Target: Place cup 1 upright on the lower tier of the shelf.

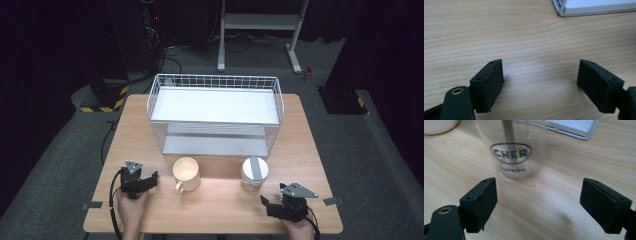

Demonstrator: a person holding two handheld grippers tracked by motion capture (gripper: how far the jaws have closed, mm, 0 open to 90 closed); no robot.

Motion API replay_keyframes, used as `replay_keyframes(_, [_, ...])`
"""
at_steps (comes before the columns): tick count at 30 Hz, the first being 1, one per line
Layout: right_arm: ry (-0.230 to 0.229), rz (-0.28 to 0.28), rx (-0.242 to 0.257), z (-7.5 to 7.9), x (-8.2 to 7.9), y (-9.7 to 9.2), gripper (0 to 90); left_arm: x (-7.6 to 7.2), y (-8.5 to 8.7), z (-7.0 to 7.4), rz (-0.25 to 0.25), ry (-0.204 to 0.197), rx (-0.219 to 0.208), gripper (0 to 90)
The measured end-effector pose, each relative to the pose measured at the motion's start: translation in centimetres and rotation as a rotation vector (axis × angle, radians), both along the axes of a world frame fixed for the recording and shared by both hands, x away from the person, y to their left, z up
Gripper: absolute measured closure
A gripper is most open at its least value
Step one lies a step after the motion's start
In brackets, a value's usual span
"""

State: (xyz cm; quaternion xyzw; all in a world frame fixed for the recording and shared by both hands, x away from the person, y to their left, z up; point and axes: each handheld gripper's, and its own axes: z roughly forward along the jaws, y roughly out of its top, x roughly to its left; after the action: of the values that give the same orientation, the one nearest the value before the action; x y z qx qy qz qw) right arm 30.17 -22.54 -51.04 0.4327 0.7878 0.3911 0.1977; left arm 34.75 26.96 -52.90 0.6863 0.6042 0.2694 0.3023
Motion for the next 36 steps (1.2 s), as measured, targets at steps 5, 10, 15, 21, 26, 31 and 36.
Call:
replay_keyframes(5, [0.006,0.033,0.003,0.3,0.4,1.1,14.1,0.0,0.0,0.0,-0.002,0.002,-0.001,21.2])
replay_keyframes(10, [-0.016,0.048,0.007,0.6,1.1,2.0,13.9,0.0,0.0,0.0,-0.002,0.002,0.001,21.0])
replay_keyframes(15, [-0.033,0.058,0.019,0.8,1.7,2.8,12.4,0.0,0.0,0.0,-0.001,-0.002,0.002,20.5])
replay_keyframes(21, [-0.045,0.071,-0.001,0.8,2.6,3.8,11.8,0.0,0.0,0.0,-0.004,0.003,0.000,20.4])
replay_keyframes(26, [-0.060,0.047,0.020,0.8,3.2,4.2,13.1,0.1,0.0,0.0,-0.002,0.000,-0.001,20.4])
replay_keyframes(31, [-0.100,0.040,0.007,0.8,3.4,4.7,14.2,0.0,0.0,0.0,-0.002,0.002,-0.001,20.7])
replay_keyframes(36, [-0.109,0.033,-0.002,0.6,3.8,5.2,14.7,0.0,0.0,0.0,-0.002,0.003,-0.002,20.7])
